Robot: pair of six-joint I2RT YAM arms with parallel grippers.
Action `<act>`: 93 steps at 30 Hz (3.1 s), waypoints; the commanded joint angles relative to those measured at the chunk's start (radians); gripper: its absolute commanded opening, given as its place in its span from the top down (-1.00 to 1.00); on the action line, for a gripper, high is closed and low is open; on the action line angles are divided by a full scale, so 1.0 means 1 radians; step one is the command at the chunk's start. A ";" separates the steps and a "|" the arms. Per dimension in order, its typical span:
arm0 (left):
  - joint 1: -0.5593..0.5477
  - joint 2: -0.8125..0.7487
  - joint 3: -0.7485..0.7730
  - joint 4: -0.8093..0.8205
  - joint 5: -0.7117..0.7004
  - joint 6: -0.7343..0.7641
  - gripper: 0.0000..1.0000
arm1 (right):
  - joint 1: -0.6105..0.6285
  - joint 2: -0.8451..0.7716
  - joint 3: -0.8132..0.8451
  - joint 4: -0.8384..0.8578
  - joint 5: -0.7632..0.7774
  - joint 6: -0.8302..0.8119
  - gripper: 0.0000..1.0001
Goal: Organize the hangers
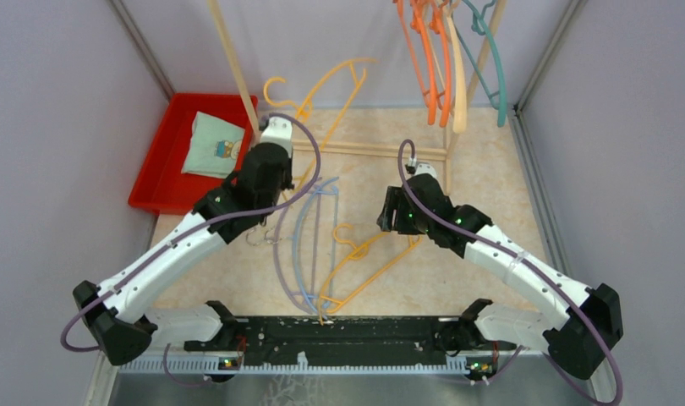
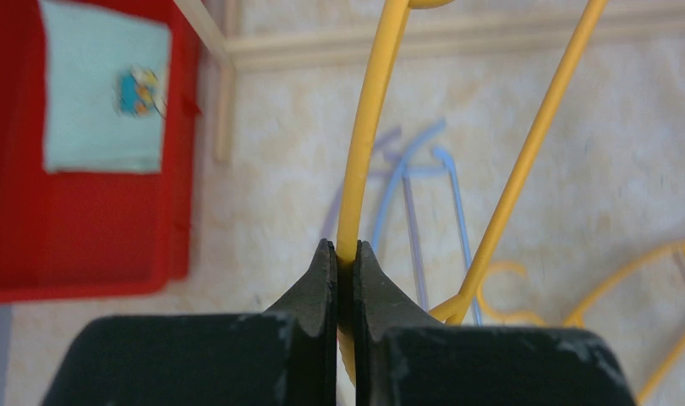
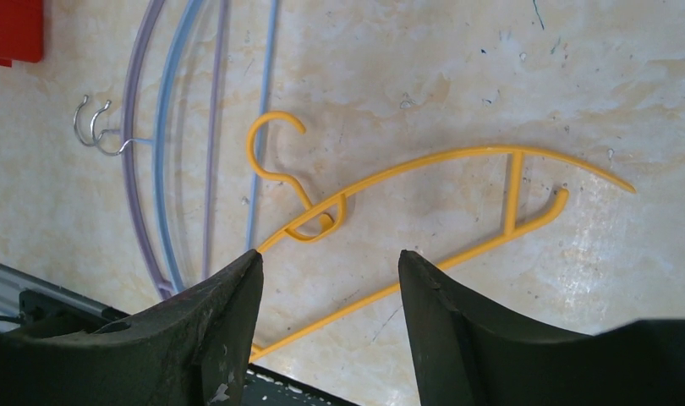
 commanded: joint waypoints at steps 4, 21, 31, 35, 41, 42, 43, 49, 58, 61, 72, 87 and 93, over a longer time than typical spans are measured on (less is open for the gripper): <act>0.102 0.163 0.158 0.395 -0.098 0.476 1.00 | -0.014 -0.018 0.066 0.018 0.004 -0.023 -0.20; 0.132 0.483 0.563 0.526 -0.049 0.697 1.00 | -0.124 -0.019 0.068 0.026 -0.063 -0.087 -0.20; 0.167 0.566 0.677 0.358 0.011 0.595 1.00 | -0.163 -0.023 0.073 0.024 -0.094 -0.101 -0.20; 0.170 0.607 0.745 0.300 0.025 0.565 1.00 | -0.176 -0.027 0.078 0.016 -0.103 -0.116 -0.18; 0.170 0.680 0.861 0.156 0.084 0.521 1.00 | -0.187 -0.044 0.067 0.006 -0.107 -0.120 -0.18; 0.169 0.688 0.871 0.134 0.103 0.512 1.00 | -0.188 -0.046 0.065 0.003 -0.107 -0.121 -0.18; 0.168 0.689 0.870 0.114 0.134 0.499 1.00 | -0.190 -0.047 0.063 0.001 -0.106 -0.122 -0.19; 0.148 0.628 0.796 0.057 0.361 0.428 1.00 | -0.195 -0.048 0.051 0.011 -0.113 -0.121 -0.20; 0.107 0.610 0.771 0.004 0.527 0.344 1.00 | -0.195 -0.039 0.042 0.028 -0.141 -0.112 -0.19; 0.085 0.629 0.778 0.002 0.527 0.342 1.00 | -0.195 -0.047 0.039 0.022 -0.139 -0.112 -0.19; 0.049 0.611 0.754 0.064 0.581 0.282 -0.15 | -0.196 -0.069 0.052 -0.016 -0.122 -0.136 -0.26; 0.080 0.389 0.613 0.138 0.650 0.241 -1.00 | -0.196 -0.063 0.050 -0.008 -0.141 -0.120 -0.28; 0.122 0.235 0.483 0.138 0.733 0.159 -1.00 | -0.197 -0.067 0.050 -0.015 -0.136 -0.123 -0.28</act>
